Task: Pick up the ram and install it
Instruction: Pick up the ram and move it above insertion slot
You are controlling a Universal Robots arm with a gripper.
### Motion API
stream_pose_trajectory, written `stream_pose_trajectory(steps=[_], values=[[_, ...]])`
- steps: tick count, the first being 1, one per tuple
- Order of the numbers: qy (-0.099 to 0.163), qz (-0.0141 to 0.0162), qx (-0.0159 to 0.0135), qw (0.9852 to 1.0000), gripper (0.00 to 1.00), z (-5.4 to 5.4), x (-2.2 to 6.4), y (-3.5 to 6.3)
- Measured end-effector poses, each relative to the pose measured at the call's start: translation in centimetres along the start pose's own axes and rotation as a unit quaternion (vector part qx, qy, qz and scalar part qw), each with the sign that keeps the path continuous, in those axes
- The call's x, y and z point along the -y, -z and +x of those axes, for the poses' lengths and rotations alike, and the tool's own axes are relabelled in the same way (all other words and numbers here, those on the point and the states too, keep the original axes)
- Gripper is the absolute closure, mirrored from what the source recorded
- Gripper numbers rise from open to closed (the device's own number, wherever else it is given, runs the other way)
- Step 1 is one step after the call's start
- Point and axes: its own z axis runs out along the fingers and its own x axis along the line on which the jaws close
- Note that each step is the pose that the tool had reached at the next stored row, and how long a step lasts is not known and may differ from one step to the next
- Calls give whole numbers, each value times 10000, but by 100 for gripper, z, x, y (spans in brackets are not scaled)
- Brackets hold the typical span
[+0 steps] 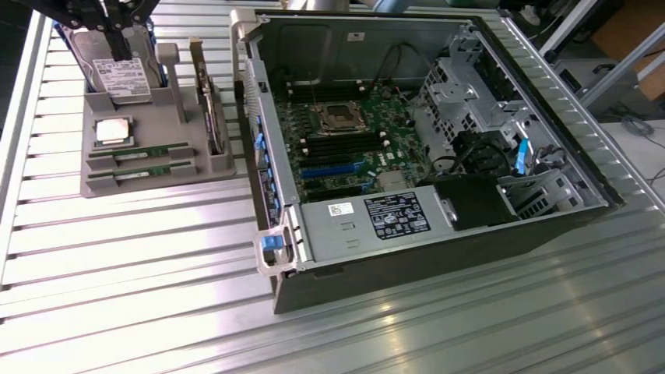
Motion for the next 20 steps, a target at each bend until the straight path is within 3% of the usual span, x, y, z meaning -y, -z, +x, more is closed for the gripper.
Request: stream_pose_trajectory(steps=[13,20], values=[[528,-13,-23,9986,89,0,0,0],[766,-19,-33,9971,89,0,0,0]])
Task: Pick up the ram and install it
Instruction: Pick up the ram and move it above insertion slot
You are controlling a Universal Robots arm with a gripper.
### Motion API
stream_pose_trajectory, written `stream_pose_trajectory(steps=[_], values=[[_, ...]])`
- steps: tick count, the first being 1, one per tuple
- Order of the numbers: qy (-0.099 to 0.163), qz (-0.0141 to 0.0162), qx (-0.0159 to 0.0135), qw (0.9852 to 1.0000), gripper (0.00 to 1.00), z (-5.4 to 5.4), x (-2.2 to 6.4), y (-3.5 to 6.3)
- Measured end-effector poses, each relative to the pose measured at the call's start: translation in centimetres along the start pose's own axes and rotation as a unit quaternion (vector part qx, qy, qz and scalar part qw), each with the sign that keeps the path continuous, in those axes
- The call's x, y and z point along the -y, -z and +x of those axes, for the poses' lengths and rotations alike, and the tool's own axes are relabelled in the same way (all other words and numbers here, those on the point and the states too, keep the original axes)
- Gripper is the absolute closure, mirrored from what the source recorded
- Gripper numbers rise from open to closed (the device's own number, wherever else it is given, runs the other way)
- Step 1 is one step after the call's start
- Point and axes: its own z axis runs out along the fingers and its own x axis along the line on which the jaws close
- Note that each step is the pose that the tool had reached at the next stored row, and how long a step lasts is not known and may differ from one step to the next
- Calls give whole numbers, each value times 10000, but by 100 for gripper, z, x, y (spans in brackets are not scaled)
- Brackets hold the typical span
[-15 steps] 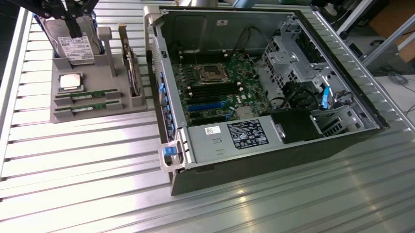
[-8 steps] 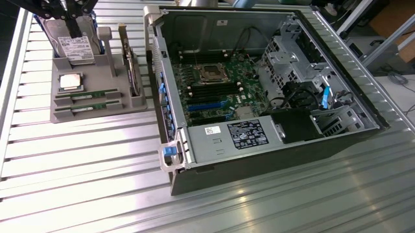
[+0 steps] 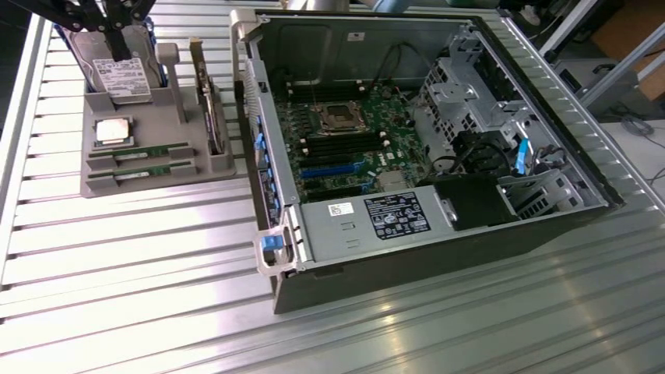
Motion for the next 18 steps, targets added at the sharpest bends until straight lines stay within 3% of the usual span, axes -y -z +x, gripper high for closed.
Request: stream_pose_trajectory(steps=[18], values=[[419,-10,-18,9991,89,0,0,0]])
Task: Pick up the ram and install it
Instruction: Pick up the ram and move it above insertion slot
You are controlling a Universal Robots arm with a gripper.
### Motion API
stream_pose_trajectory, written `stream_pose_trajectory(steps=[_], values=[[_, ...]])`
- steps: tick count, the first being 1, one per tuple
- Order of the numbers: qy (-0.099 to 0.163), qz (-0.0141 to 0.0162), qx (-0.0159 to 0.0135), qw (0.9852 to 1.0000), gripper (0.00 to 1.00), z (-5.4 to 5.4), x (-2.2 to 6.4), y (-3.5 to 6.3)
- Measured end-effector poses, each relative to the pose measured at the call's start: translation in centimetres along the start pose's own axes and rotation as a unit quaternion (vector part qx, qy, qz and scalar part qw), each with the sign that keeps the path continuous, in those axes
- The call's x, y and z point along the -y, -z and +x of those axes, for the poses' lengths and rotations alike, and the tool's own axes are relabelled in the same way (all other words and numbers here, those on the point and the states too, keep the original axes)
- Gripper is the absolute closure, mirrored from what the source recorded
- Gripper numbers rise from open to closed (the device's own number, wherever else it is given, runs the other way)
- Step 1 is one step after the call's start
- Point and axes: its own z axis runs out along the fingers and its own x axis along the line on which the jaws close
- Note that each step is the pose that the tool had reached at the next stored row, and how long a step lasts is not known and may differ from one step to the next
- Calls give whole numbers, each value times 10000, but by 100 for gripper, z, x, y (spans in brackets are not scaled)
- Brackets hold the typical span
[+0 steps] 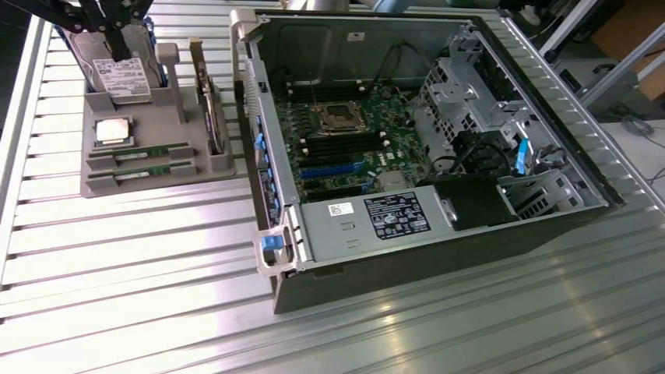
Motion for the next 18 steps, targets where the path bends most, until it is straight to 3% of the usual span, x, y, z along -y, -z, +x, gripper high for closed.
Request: stream_pose_trajectory(steps=[18], values=[[496,-12,-22,9988,89,0,0,0]])
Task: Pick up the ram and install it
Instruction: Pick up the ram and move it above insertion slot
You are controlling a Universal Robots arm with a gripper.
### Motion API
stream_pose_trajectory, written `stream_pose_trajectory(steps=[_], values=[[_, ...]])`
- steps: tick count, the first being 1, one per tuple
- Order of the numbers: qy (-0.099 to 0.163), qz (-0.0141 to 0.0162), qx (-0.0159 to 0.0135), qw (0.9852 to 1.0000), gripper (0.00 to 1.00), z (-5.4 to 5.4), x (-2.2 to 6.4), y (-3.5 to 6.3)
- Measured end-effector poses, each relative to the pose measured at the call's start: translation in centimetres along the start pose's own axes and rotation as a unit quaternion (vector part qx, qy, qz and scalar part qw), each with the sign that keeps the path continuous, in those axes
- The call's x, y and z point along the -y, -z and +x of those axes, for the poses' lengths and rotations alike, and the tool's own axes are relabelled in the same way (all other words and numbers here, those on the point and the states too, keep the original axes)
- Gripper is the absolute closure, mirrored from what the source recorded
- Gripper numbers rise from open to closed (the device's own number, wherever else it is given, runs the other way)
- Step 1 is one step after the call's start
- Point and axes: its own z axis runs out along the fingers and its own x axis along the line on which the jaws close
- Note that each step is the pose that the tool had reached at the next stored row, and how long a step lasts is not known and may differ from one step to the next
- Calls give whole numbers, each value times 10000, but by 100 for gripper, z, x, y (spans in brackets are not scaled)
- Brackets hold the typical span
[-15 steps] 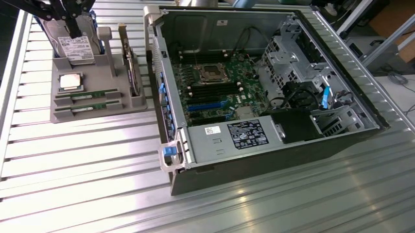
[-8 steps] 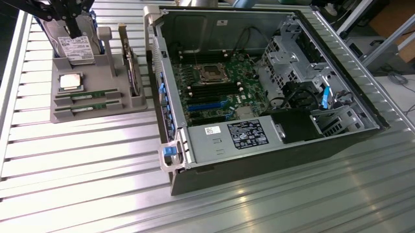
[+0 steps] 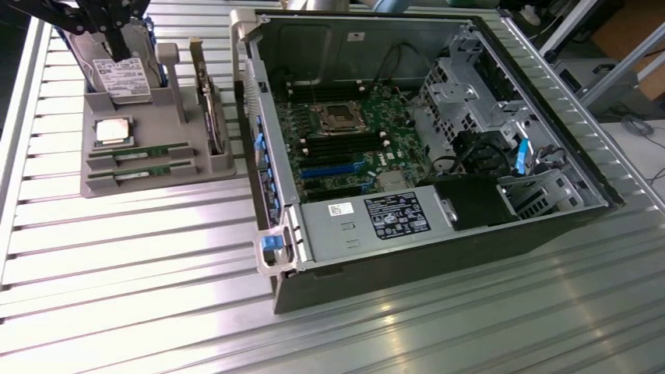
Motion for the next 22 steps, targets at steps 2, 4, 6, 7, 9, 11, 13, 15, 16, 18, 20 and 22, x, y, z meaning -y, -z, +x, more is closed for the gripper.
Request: stream_pose_trajectory(steps=[2,4,6,7,9,11,13,15,16,18,20,22], values=[[73,-2,-3,10000,89,0,0,0],[117,-3,-5,9999,89,0,0,0],[165,-4,-7,9999,89,0,0,0],[208,-5,-9,9998,89,0,0,0],[268,-6,-12,9996,89,0,0,0],[326,-8,-14,9995,89,0,0,0],[399,-10,-17,9992,89,0,0,0],[464,-11,-20,9989,89,0,0,0],[487,-12,-21,9988,89,0,0,0],[544,-13,-24,9985,89,0,0,0],[614,-15,-26,9981,89,0,0,0],[695,-17,-30,9976,89,0,0,0]])
